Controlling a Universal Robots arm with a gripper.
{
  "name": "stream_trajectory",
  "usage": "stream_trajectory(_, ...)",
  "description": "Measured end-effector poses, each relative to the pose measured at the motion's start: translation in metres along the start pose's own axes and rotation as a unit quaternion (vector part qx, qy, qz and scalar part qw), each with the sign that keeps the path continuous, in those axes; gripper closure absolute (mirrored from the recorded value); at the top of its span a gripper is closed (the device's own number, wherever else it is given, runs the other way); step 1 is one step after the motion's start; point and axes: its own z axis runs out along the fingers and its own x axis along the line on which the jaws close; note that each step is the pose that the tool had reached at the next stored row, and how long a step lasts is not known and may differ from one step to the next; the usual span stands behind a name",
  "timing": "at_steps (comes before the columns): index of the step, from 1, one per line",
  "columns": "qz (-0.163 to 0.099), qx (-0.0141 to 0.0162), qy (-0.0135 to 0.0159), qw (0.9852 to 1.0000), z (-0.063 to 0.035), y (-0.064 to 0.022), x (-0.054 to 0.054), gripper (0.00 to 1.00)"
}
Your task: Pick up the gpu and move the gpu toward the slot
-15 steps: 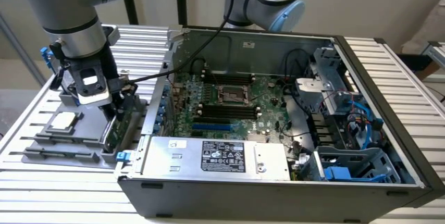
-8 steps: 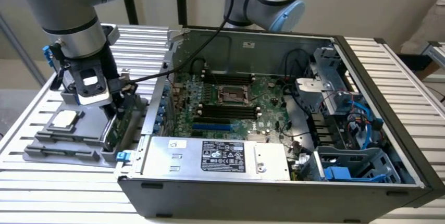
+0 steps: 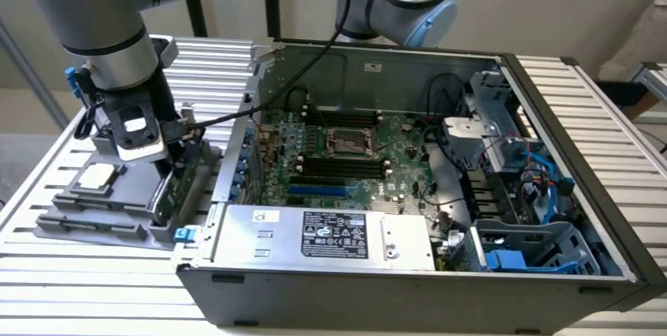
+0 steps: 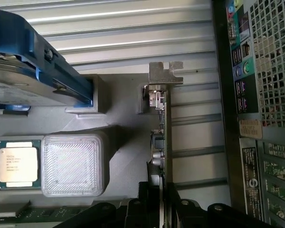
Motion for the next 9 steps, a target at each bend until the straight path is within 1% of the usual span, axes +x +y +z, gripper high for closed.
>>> stream_trajectory(2, -0.001, -0.0017, 0.0037, 1.0, -0.0001, -0.0003, 0.0, 0.74)
stream_trajectory(4, -0.002, -0.0035, 0.0063, 1.0, -0.0001, -0.0004, 0.0001, 0.74)
stream_trajectory(6, -0.004, -0.0043, 0.0079, 1.0, -0.0002, -0.0005, 0.0001, 0.74)
stream_trajectory(9, -0.014, -0.0044, 0.0087, 0.9999, -0.0001, -0.0006, 0.0001, 0.74)
